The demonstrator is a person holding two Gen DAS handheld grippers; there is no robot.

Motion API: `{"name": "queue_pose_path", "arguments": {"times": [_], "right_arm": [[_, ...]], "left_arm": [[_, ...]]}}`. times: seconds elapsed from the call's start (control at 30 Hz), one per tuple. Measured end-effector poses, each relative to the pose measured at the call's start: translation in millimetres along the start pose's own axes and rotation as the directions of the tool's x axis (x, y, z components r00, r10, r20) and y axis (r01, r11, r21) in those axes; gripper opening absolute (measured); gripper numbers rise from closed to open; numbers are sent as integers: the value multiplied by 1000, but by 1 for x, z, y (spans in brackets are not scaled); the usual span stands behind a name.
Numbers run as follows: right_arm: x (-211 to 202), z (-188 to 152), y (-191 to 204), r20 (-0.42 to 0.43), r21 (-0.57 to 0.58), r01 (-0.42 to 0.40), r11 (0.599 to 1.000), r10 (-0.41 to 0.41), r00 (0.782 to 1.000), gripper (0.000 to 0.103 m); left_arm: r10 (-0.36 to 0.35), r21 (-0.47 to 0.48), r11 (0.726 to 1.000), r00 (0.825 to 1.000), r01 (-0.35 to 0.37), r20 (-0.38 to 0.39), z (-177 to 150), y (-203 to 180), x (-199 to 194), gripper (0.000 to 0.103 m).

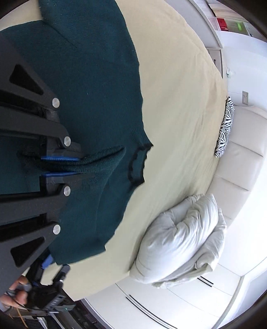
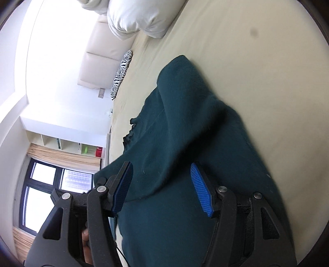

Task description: Fold small clothes

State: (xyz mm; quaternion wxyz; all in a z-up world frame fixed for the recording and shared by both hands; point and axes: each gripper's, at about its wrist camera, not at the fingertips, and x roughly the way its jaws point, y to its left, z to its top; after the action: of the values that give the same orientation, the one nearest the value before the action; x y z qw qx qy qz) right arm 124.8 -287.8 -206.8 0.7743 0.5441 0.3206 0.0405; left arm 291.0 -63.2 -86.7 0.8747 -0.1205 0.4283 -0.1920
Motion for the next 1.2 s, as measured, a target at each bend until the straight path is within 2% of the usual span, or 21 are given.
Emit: {"name": "queue_pose_path", "arguments": {"times": [0.13, 0.23, 0.27, 0.33, 0.43, 0.53, 0.57, 0.6, 0.67, 0.77, 0.9, 0.97, 1.07, 1.13, 1.17, 1.2], "right_arm": [[9, 23, -15, 61, 81, 5, 997, -10, 998, 53], [-11, 36, -29, 171, 127, -7, 992, -15, 985, 42], [-16, 38, -37, 184, 161, -38, 986, 8, 983, 36], [-17, 36, -43, 191, 165, -41, 985, 9, 982, 24], [-11, 28, -33, 209, 98, -8, 995, -12, 978, 25], [-19, 26, -21, 161, 88, 0, 996, -15, 987, 31], [-23, 22, -11, 140, 43, 48, 998, -54, 989, 35], [-35, 3, -14, 140, -12, 93, 996, -91, 986, 36], [-45, -1, 9, 171, -136, 180, 974, -156, 973, 36], [-40, 27, 36, 201, -238, 256, 937, -211, 957, 36], [5, 72, 50, 154, -341, 327, 882, -291, 944, 35], [22, 85, 40, 136, -357, 378, 854, -353, 926, 35], [52, 96, 30, 90, -364, 413, 835, -410, 908, 35], [61, 98, 28, 104, -379, 427, 821, -421, 901, 27], [62, 99, 30, 132, -387, 456, 801, -441, 888, 11], [62, 100, 30, 141, -383, 461, 801, -442, 886, 7]], "left_arm": [[40, -72, 997, 999, -40, -15, -10, 37, 14, 9], [38, -113, 993, 999, -39, -17, -21, 55, 22, 9], [36, -115, 993, 999, -37, -10, -24, 57, 23, 9], [40, -110, 993, 999, -40, -2, -25, 56, 24, 9], [32, -102, 994, 999, -32, -3, -24, 58, 26, 10], [13, -99, 995, 1000, -13, -2, -26, 59, 23, 10], [16, -93, 996, 1000, -16, 0, -25, 58, 22, 10], [22, -82, 996, 1000, -22, 0, -24, 56, 23, 10], [41, -53, 998, 999, -40, 11, -20, 49, 23, 10], [56, -31, 998, 998, -55, 33, -16, 45, 22, 10], [68, -17, 998, 997, -67, 24, -18, 48, 28, 10], [56, -34, 998, 998, -55, 16, -21, 54, 34, 10], [47, -42, 998, 999, -46, 14, -19, 57, 35, 10], [49, -36, 998, 999, -48, 19, -17, 56, 32, 10], [50, -35, 998, 998, -49, 29, -16, 55, 30, 10], [52, -30, 998, 998, -51, 43, -13, 53, 27, 10]]}}
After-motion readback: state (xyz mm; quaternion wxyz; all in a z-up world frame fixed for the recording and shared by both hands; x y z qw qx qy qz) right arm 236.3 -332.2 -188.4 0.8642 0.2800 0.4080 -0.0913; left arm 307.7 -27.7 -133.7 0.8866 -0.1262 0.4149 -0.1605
